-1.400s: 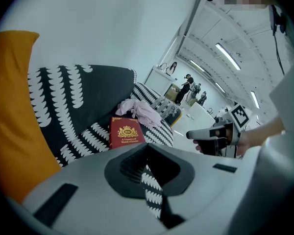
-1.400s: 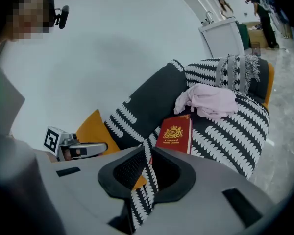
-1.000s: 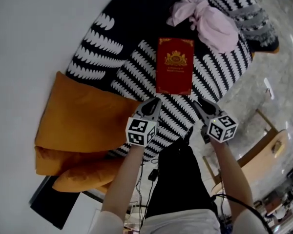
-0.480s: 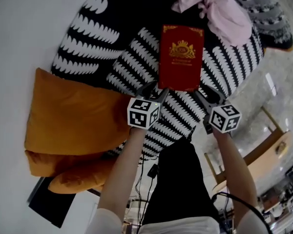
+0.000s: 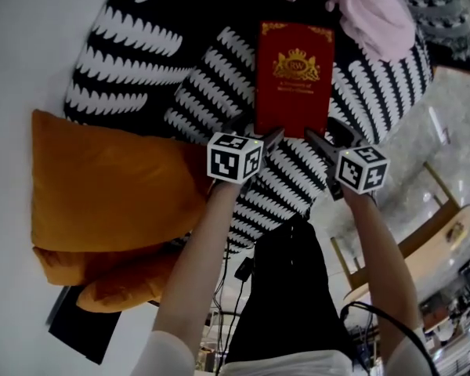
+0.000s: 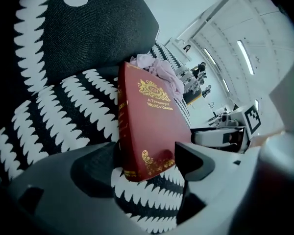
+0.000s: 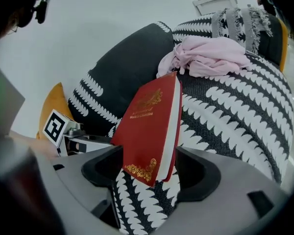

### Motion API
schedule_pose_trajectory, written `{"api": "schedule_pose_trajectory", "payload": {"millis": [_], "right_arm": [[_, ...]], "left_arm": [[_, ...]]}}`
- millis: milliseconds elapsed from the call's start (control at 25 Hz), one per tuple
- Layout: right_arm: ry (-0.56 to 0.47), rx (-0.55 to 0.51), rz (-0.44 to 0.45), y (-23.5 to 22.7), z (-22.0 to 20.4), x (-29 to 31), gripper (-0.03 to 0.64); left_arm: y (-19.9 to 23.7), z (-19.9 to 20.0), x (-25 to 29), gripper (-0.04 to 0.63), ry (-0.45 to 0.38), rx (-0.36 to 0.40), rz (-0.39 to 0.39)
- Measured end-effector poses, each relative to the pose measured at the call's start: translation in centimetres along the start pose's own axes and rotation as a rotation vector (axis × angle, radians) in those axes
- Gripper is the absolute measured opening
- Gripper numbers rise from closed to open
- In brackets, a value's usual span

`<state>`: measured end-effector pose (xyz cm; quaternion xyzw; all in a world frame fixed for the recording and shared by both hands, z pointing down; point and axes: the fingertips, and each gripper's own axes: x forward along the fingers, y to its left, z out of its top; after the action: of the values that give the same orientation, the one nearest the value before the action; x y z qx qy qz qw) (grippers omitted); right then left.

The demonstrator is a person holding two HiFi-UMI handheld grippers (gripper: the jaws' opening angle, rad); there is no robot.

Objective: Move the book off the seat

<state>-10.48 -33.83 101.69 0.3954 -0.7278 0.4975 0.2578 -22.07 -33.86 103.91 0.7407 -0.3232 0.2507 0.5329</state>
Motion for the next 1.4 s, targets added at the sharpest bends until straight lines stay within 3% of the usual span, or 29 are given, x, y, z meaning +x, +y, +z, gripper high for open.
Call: {"api": "schedule_pose_trajectory", "payload": {"millis": [200, 400, 560, 1400], "right_arm": [[0.037, -0.048, 0.001, 0.4, -0.9, 1.7, 0.333], [-0.001, -0.049, -0.048, -0.2, -1.3, 2.4, 0.329], [0.003, -0.049, -0.037, -0.3, -1.5, 2.1, 0.312], [-0.069, -0.053, -0.021, 2.4, 0.2, -7.4, 0.31]], "left_arm": [[0.0, -0.2, 1.0, 0.364, 0.018, 0.017, -0.033], [0.3, -0.3, 1.4, 0.356, 0.003, 0.054, -0.033], [-0.1, -0.4, 1.2, 0.342, -0.014, 0.056, -0.023], [-8.8, 1.0, -4.2, 0.339, -0.05, 0.116, 0.011]]}}
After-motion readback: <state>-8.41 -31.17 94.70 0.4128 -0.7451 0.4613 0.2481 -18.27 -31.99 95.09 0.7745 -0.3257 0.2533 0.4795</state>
